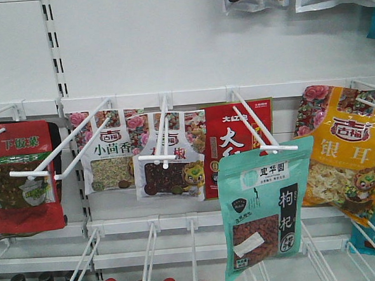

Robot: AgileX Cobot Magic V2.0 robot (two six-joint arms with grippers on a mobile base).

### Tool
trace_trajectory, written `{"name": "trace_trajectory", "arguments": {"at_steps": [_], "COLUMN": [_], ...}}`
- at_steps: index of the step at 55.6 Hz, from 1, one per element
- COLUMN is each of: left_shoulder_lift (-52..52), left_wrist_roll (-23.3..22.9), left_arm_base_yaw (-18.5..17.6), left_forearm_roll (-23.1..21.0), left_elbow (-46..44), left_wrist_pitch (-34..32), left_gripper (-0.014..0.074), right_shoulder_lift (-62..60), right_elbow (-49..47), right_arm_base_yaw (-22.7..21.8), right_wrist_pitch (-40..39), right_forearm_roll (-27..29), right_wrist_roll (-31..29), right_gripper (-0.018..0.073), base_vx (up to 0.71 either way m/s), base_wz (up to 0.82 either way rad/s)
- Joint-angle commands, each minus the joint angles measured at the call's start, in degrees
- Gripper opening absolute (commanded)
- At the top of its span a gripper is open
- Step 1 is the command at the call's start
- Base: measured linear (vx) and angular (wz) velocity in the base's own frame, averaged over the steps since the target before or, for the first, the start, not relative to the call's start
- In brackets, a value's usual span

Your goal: Pick snacks and fruit into basket

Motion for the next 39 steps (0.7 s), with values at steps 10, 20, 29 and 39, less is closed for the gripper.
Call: {"name": "trace_trajectory", "arguments": {"at_steps": [10, 20, 29, 39], "left_shoulder_lift": [-4.39, -13.29, -24.44, -36.31], "left_wrist_roll": [4.32, 20.19, 38.49, 59.55], "left_arm_base_yaw": [-0.27, -0.27, -0.27, -0.27], "left_forearm_roll": [-0.45, -6.83, -12.22, -12.17], "left_elbow": [-1.17, -1.17, -1.17, -1.90], "left_wrist_pitch": [-7.84, -3.65, 6.49, 24.45], "left_gripper": [0.0150, 0.0140, 0.0143, 0.0143], "right_shoulder_lift": [0.59, 0.59, 0.59, 0.59], "right_elbow": [-1.82, -1.82, -1.82, -1.82], "right_arm_base_yaw": [-0.13, -0.13, -0.13, -0.13], "right_wrist_pitch": [-4.50, -4.50, -4.50, -4.50], "right_forearm_roll": [-0.13, -0.13, -0.13, -0.13], "right_wrist_roll": [-0.35, -0.35, -0.35, -0.35], "right_gripper": [0.0414, 0.0414, 0.0414, 0.0414], "base_vx": [0.00, 0.00, 0.00, 0.00], "base_wz": [0.00, 0.00, 0.00, 0.00]}}
